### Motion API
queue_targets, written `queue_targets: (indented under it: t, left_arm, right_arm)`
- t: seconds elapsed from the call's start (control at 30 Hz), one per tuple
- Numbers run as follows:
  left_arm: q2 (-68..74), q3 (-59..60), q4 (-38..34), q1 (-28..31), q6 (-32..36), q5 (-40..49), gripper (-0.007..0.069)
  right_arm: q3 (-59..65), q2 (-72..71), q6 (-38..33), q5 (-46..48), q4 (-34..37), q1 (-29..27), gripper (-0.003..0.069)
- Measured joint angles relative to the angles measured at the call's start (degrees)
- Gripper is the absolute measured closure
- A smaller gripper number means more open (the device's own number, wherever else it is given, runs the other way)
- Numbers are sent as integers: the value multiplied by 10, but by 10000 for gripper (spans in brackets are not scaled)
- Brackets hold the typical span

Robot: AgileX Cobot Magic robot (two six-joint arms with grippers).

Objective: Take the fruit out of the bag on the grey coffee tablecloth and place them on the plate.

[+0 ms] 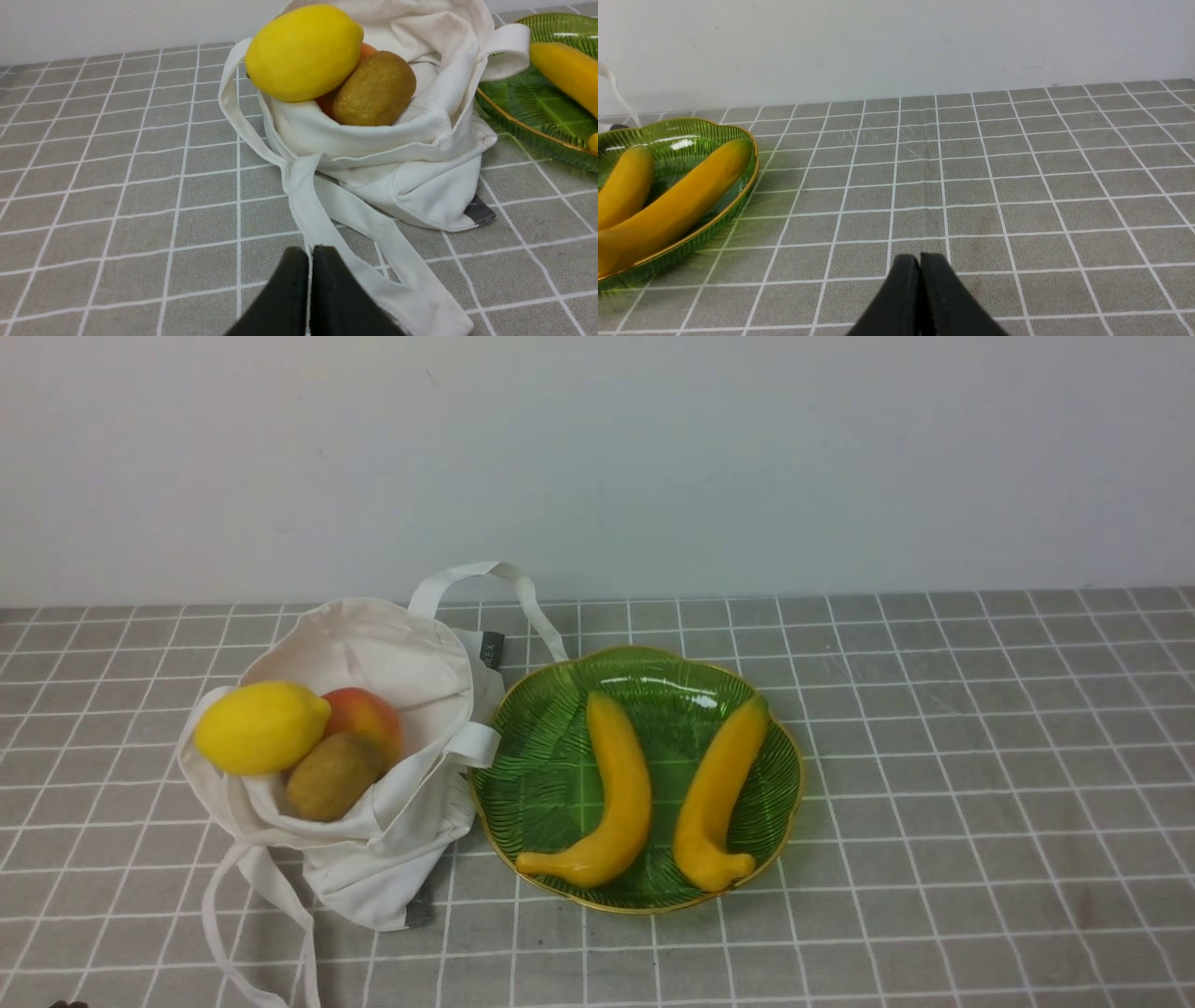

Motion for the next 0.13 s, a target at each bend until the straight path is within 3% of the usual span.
queue_targets:
  t: [0.13]
  left_arm:
    - [0,0,0,0,0,0,632]
  right_arm:
    - [0,0,0,0,0,0,673]
